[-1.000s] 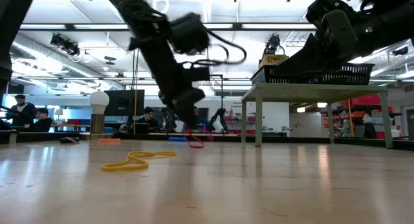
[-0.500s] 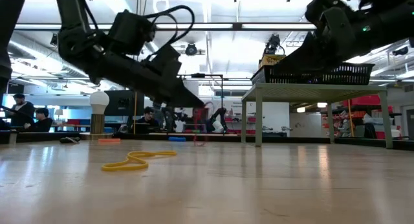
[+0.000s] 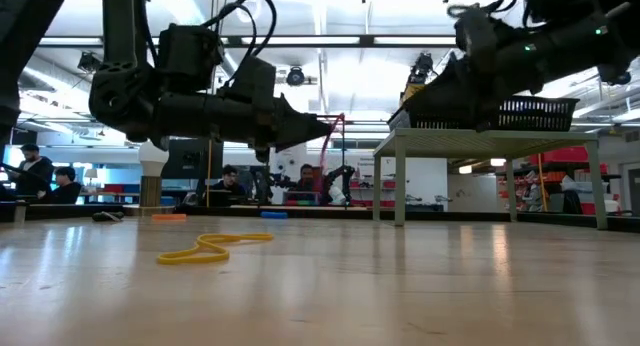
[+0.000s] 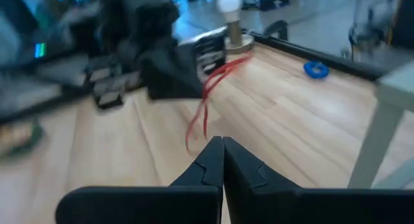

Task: Pick & Place Office Desk Supplies
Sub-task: Put the red rubber band into the top right black bin on the shelf

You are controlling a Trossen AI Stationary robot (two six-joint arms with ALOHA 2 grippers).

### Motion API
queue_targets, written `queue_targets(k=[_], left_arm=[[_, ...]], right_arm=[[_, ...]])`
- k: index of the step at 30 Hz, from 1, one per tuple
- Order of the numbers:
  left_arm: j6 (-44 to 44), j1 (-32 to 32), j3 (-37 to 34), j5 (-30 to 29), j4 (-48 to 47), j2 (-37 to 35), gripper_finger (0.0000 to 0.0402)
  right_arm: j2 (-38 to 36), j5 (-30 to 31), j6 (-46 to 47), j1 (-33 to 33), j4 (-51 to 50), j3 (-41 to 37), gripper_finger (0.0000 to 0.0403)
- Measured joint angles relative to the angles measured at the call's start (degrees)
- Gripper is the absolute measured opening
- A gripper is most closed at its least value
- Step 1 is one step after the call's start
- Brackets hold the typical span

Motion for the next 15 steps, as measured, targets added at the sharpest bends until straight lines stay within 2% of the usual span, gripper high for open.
queue_targets(k=[9,13,15], left_arm=[[-1.27,0.02,0.00,0.08,3.36,2.36,0.0002],[-1.50,0.02,0.00,0.09,4.61,2.36,0.0003],[-1.63,0.02,0.00,0.08,4.81,2.36,0.0003]], right_arm=[[0.03,-0.62,12.59,-4.19,5.65,0.00,0.0005],[1.24,-5.57,11.66,-6.70,2.49,0.11,0.0005],[4.61,-6.06,12.09,-5.16,1.13,0.00,0.0005]])
